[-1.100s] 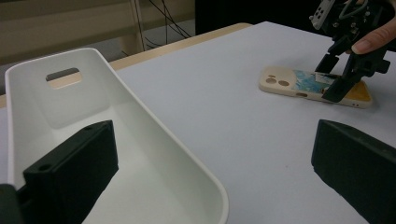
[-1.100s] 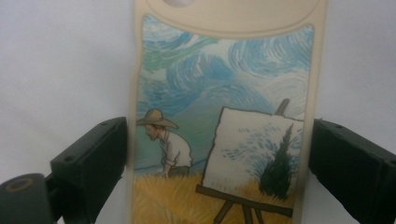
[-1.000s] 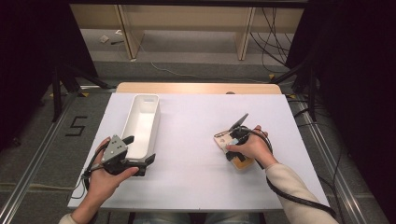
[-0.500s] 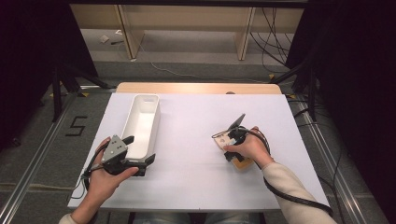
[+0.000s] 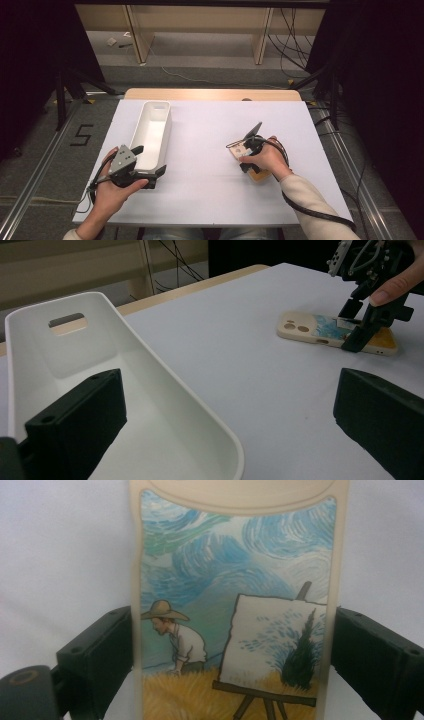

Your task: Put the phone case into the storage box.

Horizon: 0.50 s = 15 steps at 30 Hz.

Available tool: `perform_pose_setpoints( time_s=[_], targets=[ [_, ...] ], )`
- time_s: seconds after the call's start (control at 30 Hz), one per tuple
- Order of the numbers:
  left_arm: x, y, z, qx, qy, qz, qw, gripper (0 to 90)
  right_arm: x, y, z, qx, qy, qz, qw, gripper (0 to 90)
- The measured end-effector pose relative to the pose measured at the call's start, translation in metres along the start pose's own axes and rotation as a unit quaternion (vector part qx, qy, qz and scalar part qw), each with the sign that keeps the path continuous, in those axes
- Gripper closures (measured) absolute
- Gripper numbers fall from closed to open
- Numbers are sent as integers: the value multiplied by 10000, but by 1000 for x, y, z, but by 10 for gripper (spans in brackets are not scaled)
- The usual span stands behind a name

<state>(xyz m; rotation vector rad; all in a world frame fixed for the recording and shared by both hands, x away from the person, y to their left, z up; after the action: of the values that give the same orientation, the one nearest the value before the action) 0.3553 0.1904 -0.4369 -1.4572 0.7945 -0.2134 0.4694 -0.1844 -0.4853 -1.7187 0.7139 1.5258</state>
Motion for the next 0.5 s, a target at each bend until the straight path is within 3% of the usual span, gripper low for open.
perform_pose_setpoints(
  time_s=[0.5],
  targets=[
    [0,0,0,-14,-2,1,10000,5,0,0,1,50,31,-11,10000,106]
  ],
)
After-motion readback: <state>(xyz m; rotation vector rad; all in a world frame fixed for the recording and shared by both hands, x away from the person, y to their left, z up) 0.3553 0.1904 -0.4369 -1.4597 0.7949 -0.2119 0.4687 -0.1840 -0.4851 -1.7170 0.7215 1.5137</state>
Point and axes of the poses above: each handheld gripper's, and its own axes: x roughly forward along the jaws, y roughly out of its underside, z roughly to its left, the point moved 2 cm from there along x, roughly forward along the jaws, and after that the axes turned 5 degrees about -x, right-handed, at the moved point
